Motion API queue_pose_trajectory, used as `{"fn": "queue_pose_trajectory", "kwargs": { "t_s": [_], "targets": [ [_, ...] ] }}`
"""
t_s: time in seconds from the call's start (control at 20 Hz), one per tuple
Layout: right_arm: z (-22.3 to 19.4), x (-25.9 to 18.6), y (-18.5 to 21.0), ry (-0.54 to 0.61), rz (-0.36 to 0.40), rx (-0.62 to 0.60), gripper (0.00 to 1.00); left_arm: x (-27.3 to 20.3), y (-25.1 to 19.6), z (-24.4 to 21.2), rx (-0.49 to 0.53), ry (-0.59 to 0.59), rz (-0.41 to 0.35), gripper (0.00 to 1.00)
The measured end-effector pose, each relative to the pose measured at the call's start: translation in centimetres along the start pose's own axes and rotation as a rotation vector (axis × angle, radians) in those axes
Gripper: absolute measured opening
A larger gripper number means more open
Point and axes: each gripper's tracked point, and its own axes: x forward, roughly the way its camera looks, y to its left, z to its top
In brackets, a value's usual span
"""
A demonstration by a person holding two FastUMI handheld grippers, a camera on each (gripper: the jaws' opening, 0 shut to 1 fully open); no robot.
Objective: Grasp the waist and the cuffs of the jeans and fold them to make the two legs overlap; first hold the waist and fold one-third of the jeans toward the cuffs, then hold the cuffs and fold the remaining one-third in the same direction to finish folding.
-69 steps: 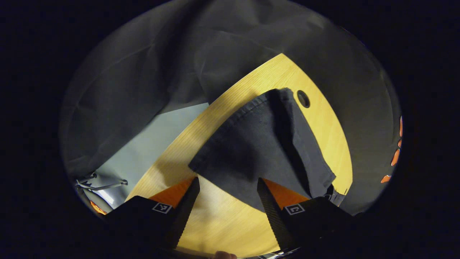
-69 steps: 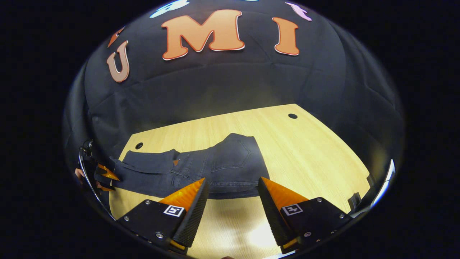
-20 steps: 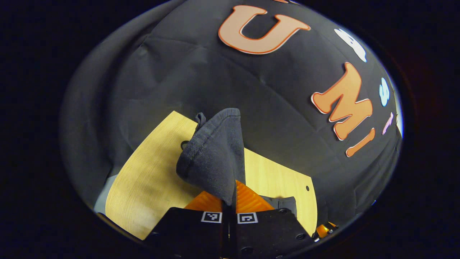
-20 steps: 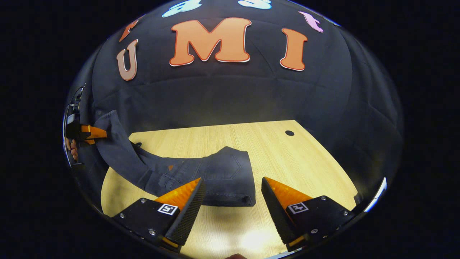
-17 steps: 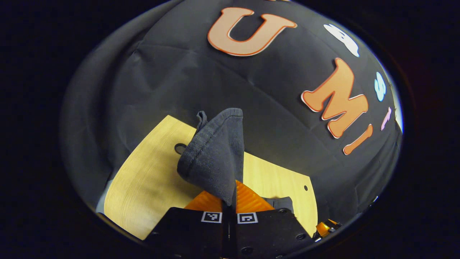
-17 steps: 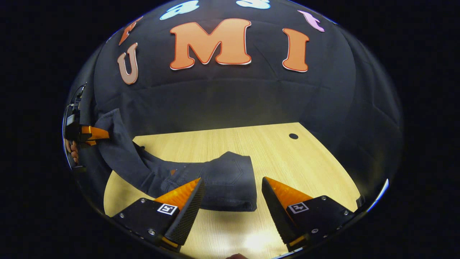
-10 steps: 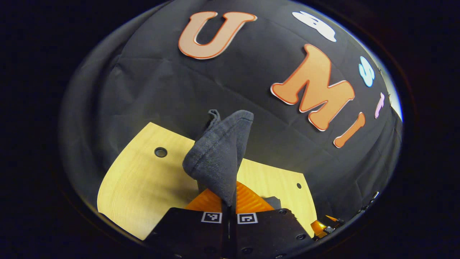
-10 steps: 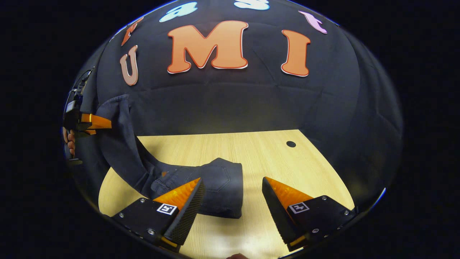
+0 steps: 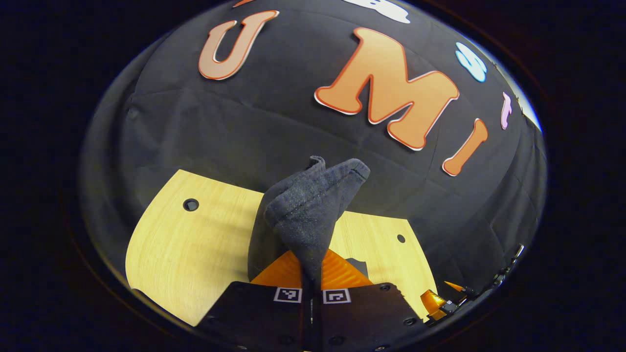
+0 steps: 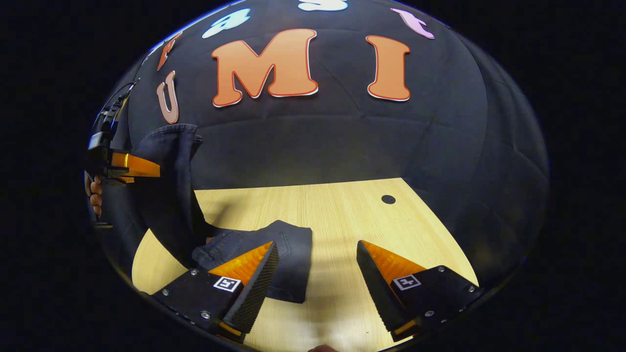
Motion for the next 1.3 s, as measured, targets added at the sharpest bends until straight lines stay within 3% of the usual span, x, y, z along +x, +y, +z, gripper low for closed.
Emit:
{"fn": "queue_pose_trajectory", "kwargs": {
  "t_s": [0.55, 0.85, 1.05, 1.2, 1.3],
  "targets": [
    [-0.4, 1.8, -4.0, 0.019, 0.037, -0.007, 0.97, 5.3, -9.4, -7.7, 0.136, 0.138, -0.016, 0.01],
    [-1.2, 2.4, -6.1, 0.040, 0.026, 0.021, 0.97, 7.7, -12.0, -13.2, 0.308, 0.265, 0.033, 0.02],
    [-1.6, 3.0, -7.0, 0.052, 0.013, 0.042, 0.97, 6.4, -14.2, -16.9, 0.390, 0.329, -0.021, 0.24],
    [-1.2, 3.2, -6.7, 0.047, 0.018, 0.056, 0.97, 4.4, -16.5, -17.3, 0.374, 0.331, -0.126, 0.59],
    [-0.6, 3.5, -6.0, 0.038, 0.025, 0.050, 0.97, 3.2, -17.8, -15.3, 0.390, 0.257, -0.177, 0.86]
  ]
}}
